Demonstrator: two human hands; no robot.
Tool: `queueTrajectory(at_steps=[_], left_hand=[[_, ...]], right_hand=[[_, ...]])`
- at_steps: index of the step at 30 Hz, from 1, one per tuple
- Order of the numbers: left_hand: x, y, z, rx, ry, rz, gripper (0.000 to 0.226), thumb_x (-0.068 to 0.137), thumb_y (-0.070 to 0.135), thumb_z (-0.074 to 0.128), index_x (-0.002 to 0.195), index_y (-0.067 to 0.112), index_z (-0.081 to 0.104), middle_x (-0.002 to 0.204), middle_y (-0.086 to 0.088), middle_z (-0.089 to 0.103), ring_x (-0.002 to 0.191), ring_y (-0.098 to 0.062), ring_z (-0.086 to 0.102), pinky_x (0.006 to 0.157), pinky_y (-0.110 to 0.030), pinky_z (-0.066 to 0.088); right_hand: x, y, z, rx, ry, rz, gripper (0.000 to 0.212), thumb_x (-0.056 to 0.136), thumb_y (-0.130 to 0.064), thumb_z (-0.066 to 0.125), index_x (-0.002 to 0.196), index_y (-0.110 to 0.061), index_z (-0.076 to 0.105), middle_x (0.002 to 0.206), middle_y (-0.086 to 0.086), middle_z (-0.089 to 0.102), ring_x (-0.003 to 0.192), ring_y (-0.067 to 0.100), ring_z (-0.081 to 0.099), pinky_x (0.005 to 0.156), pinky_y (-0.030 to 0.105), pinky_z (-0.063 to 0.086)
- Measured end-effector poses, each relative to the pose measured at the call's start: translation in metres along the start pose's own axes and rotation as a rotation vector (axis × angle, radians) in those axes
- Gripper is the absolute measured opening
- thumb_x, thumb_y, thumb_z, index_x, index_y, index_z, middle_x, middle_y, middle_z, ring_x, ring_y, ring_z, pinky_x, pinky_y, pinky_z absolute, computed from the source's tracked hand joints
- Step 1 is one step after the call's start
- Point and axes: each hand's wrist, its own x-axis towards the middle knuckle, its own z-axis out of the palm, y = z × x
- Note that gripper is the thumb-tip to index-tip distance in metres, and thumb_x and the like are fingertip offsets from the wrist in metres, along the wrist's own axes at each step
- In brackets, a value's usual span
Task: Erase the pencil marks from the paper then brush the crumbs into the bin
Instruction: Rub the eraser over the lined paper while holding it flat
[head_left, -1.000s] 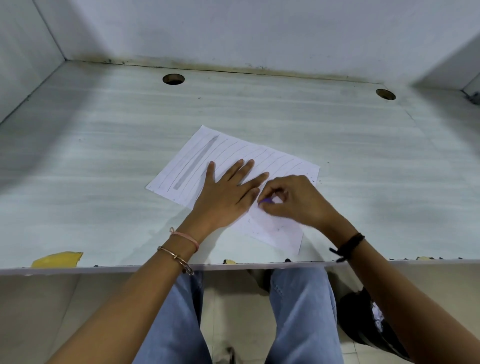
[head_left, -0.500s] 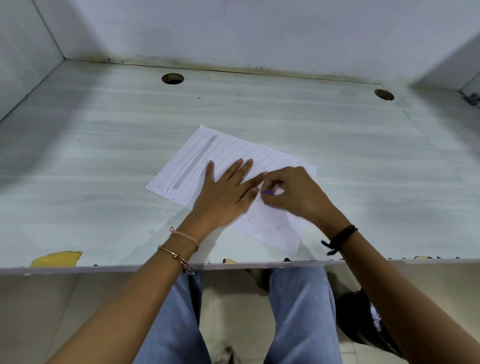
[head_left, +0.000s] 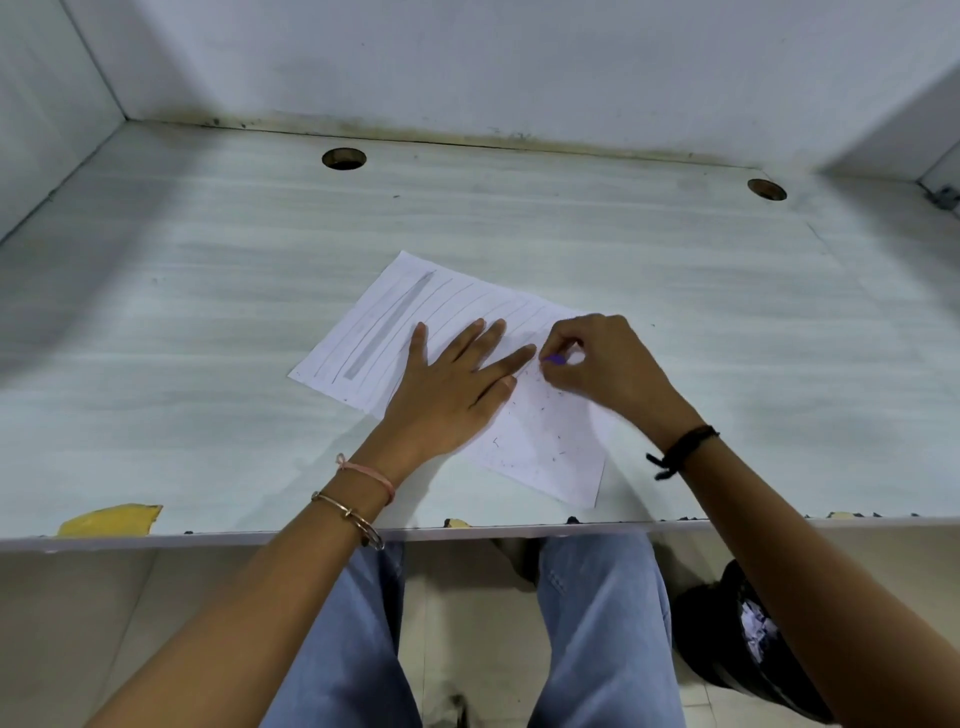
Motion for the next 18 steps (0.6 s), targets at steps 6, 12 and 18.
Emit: queueTrajectory(at_steps=[6, 12, 18], left_hand=[[0.000, 0.001, -0.002, 0.005, -0.017, -0.004, 0.047, 0.102, 0.047, 0.007, 0.149, 0.051, 0.004, 0.162, 0.012, -0.009, 0.148, -0.007, -0.012, 0.114, -0.061, -0.008], [0.001, 0.001, -0.002, -0.010, -0.010, -0.009, 0.046, 0.103, 0.047, 0.009, 0.149, 0.051, 0.005, 0.162, 0.012, -0.007, 0.148, -0.007, -0.011, 0.114, -0.061, -0.010], [0.000, 0.000, 0.000, 0.008, -0.001, -0.004, 0.046, 0.103, 0.046, 0.008, 0.149, 0.052, 0.002, 0.162, 0.013, -0.007, 0.148, -0.007, -0.011, 0.115, -0.062, -0.007]], right_hand=[[-0.010, -0.015, -0.001, 0.047, -0.254, -0.019, 0.004, 0.073, -0.008, 0.072, 0.075, -0.011, 0.073, 0.066, -0.012, 0.064, 0.063, -0.004, 0.059, 0.060, 0.011, 0.043], [0.000, -0.015, 0.003, -0.115, -0.076, 0.003, 0.002, 0.072, -0.008, 0.068, 0.072, -0.010, 0.068, 0.077, 0.002, 0.069, 0.074, 0.017, 0.063, 0.068, 0.031, 0.050], [0.004, -0.003, -0.001, -0.026, -0.045, 0.034, 0.003, 0.071, -0.011, 0.071, 0.073, -0.014, 0.071, 0.074, -0.003, 0.068, 0.073, 0.013, 0.063, 0.069, 0.032, 0.052]])
